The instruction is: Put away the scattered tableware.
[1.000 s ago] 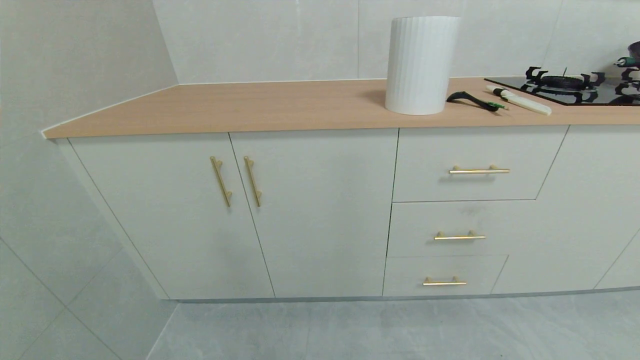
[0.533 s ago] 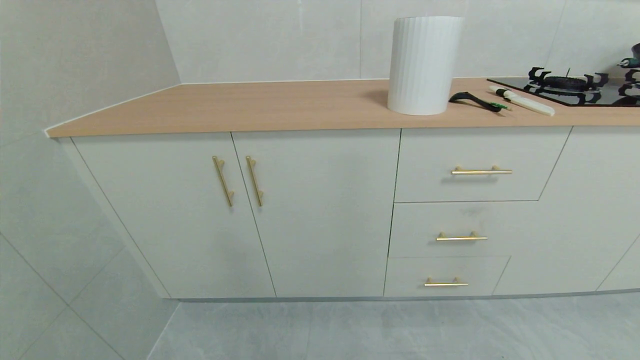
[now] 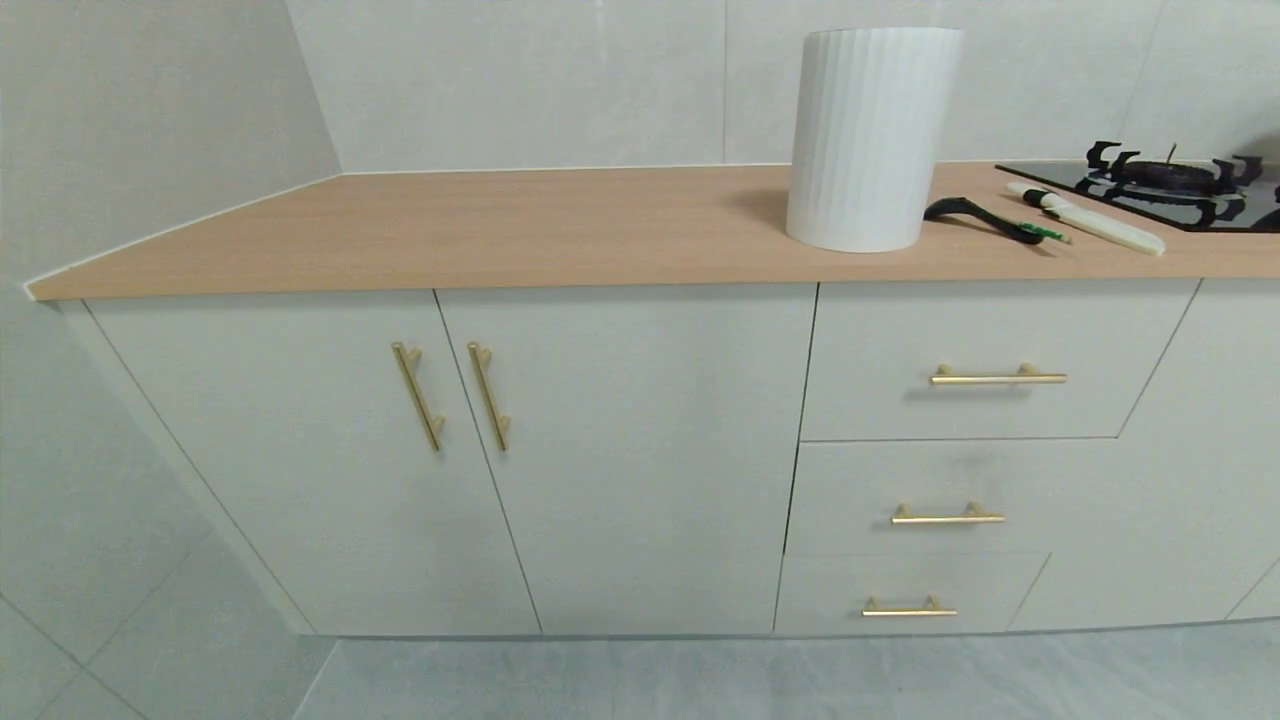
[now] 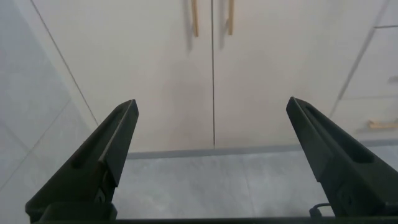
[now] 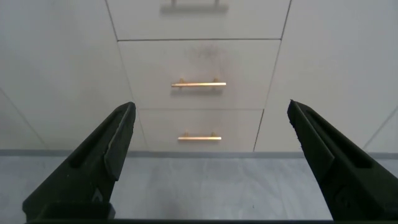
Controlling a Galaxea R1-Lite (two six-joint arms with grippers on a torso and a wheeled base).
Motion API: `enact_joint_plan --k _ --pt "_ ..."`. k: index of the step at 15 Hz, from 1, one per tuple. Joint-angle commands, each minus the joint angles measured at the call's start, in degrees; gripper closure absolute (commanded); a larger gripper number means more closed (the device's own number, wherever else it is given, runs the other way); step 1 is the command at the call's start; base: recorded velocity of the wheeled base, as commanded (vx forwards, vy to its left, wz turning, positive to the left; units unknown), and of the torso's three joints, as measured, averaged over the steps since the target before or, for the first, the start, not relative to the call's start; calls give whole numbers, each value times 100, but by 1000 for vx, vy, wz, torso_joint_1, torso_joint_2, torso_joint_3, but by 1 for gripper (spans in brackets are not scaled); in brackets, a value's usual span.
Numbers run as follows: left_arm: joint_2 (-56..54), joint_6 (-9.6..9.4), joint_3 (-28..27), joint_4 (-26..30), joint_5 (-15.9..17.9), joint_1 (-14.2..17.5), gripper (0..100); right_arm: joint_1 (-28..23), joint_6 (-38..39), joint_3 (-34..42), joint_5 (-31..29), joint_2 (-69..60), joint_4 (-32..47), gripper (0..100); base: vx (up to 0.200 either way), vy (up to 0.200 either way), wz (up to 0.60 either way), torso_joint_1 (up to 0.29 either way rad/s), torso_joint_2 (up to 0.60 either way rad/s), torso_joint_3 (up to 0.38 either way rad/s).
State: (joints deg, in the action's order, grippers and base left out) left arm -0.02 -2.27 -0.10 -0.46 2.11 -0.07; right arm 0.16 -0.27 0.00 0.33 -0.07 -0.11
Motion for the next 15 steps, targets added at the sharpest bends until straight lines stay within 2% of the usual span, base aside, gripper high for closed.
enact_joint_plan --k 1,5,15 --pt "2 -2 1 -6 0 -1 0 2 0 0 2 7 2 0 200 0 0 2 7 7" --pt "2 -2 1 -6 0 -1 0 2 -8 0 2 7 2 0 200 0 0 4 1 4" --pt "2 25 1 -6 -9 -1 0 2 -43 0 11 7 -7 0 0 0 0 0 0 0"
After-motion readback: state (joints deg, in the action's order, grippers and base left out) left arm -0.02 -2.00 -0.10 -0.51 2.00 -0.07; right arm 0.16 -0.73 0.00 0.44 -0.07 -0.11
